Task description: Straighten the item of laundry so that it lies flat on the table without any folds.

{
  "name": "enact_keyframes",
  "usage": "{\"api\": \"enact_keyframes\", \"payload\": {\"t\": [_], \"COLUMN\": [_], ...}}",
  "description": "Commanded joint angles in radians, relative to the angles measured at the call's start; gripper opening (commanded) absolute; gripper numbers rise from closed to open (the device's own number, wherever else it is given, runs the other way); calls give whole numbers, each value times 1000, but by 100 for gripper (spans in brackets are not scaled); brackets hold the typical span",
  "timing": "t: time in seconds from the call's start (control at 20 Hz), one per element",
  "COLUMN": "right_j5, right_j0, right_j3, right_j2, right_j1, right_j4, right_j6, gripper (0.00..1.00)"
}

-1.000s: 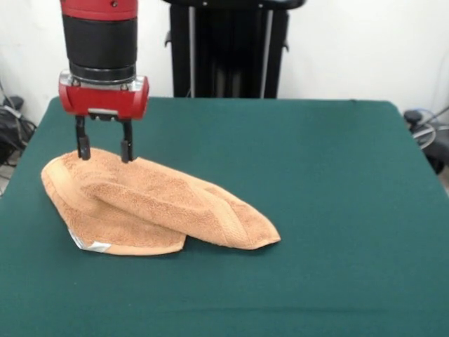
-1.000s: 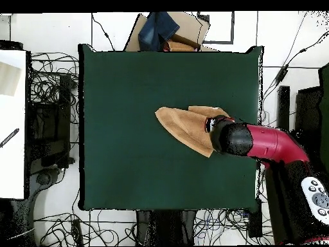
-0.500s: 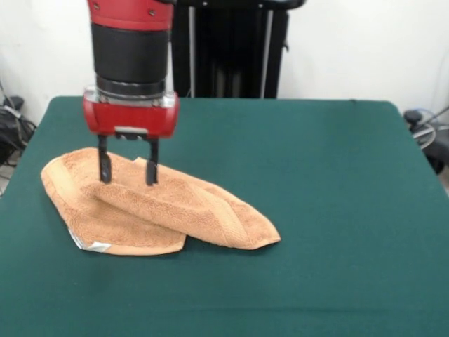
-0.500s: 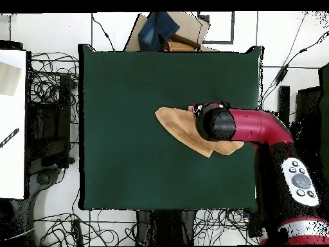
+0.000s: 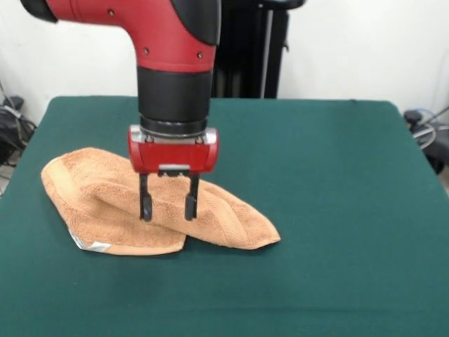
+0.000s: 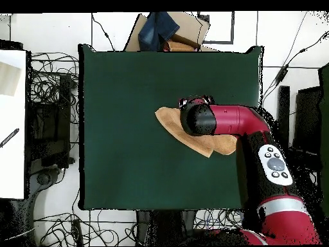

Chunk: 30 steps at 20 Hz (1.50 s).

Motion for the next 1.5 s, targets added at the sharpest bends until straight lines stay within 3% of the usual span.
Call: {"api": "enact_keyframes", "payload": {"t": [0.05,0.9,1.2,1.5], "right_j5": [-71,-129,-190,-242], "right_j0": [4,-81,-58,11], "right_j3": [-19,-44,-57,-140], "right_j2": [-47,9,-22,-69], "right_j1": [96,192,237,339], "right_j4": [-47,-50,-62,-51], "right_j6": [98,41,77,104], "gripper": [100,100,100,100]}}
